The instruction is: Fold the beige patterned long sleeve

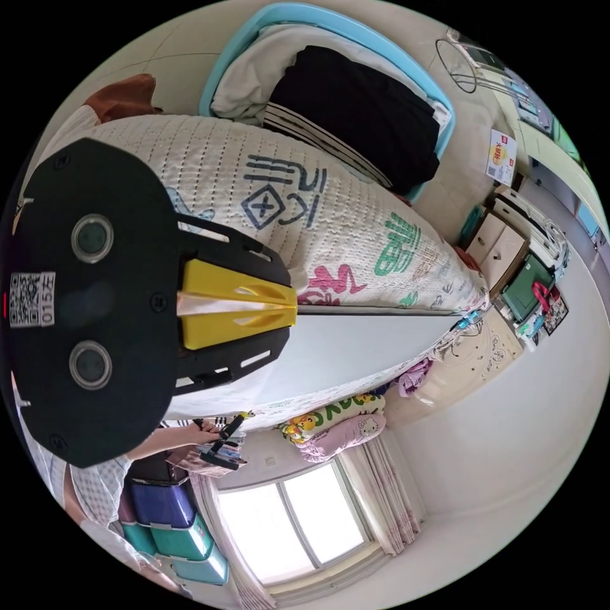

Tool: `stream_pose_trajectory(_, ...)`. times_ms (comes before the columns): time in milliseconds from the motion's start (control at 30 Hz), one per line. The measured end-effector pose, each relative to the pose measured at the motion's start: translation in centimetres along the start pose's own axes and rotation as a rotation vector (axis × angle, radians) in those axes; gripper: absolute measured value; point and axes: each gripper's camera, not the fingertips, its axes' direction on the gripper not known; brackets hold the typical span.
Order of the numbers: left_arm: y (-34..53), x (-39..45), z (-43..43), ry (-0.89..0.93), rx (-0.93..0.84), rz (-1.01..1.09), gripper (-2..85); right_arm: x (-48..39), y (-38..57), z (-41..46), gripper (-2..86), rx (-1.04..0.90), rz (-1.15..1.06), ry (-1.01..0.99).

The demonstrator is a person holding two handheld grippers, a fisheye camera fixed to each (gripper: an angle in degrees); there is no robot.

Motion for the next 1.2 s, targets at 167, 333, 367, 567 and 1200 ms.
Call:
stream_pose_trajectory(167,-0.1,-1.7,-0.6,0.034,-0.008,-0.005,-0.8,-5.7,1.8,-7.4,3.3,0.245,-0.106,0.187)
stream_pose_trajectory(333,0.2,-2.5,1.4,0.058,-0.063,-0.003,-0.2,-20.5,8.9,-10.9,1.3,0.356,-0.591,-0.060)
stream_pose_trajectory(367,0.5,-2.9,1.8,0.068,-0.056,-0.009,-0.1,-22.5,9.5,-10.6,1.4,0.326,-0.654,-0.116)
stream_pose_trajectory(567,1.4,-4.2,3.4,0.111,-0.054,-0.001,-0.5,-38.6,16.7,-6.0,11.7,-0.044,-0.908,-0.471)
stream_pose_trajectory(1200,4.8,-6.3,6.9,-0.026,-0.102,0.032,-0.7,-45.6,22.8,-4.0,0.3,-0.033,-1.002,-0.318)
